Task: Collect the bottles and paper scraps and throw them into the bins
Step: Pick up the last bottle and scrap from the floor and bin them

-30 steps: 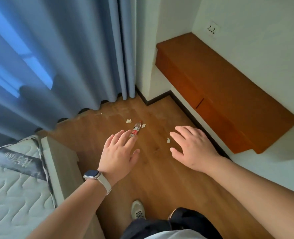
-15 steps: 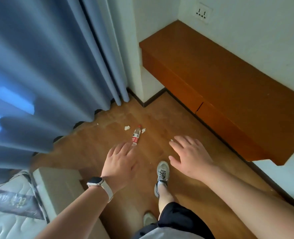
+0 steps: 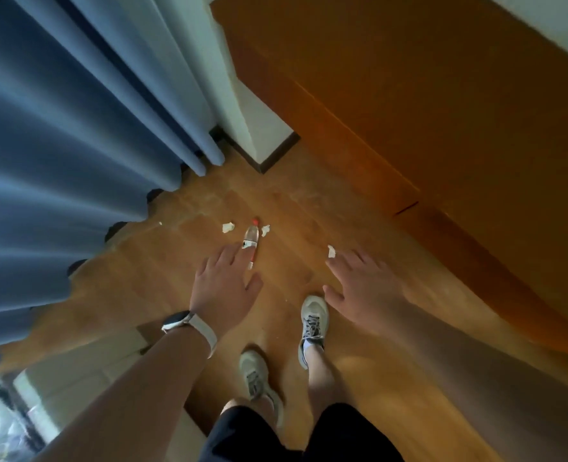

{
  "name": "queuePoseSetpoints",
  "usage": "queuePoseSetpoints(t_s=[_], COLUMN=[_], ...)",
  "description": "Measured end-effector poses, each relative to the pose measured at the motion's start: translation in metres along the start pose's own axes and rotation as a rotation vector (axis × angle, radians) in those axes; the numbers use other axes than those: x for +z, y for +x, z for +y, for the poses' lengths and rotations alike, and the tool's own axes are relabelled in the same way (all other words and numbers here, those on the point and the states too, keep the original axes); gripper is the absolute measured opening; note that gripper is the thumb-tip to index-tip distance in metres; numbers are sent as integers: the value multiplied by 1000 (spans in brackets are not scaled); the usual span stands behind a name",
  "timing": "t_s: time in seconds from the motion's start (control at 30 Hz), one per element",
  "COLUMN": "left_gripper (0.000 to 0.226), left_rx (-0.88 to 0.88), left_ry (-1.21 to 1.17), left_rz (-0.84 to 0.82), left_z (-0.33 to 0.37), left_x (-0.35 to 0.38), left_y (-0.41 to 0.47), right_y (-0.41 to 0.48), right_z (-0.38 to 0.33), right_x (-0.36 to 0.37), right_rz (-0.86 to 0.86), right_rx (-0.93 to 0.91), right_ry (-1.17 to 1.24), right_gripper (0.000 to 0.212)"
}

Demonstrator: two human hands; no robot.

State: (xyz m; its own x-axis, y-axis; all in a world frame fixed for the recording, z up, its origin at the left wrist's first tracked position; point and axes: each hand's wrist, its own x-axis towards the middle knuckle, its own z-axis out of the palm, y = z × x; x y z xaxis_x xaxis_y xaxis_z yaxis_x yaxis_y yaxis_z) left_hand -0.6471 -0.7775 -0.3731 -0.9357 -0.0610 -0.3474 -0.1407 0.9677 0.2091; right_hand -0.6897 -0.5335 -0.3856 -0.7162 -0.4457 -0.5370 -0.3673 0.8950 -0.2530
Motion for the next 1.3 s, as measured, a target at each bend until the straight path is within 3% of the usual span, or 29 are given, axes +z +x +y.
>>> queuePoseSetpoints(t_s=[0.2, 0.53, 0.7, 0.87, 1.07, 1.3], left_gripper=[45, 54, 61, 72, 77, 83], left_rx=[-79, -228, -323, -425, -528, -572], left_ry=[-95, -178, -221, -264, -360, -424], left_rz=[-106, -231, -230, -187, -28, -106], left_z=[-47, -144, -186, -213, -225, -237], left_x=[104, 343, 439, 503, 549, 555], left_y=[78, 186, 229, 277, 292, 297], right_y=[73, 213, 275, 333, 390, 413], right_z=[36, 121, 160, 187, 204, 208], right_x=[81, 293, 382, 448, 486, 499], right_rz=[-30, 11, -21, -19, 95, 94], right_rx=[170, 455, 481, 418, 468, 488], right_ry=[22, 237, 217, 130, 210, 113], right_gripper=[54, 61, 60, 56, 61, 32])
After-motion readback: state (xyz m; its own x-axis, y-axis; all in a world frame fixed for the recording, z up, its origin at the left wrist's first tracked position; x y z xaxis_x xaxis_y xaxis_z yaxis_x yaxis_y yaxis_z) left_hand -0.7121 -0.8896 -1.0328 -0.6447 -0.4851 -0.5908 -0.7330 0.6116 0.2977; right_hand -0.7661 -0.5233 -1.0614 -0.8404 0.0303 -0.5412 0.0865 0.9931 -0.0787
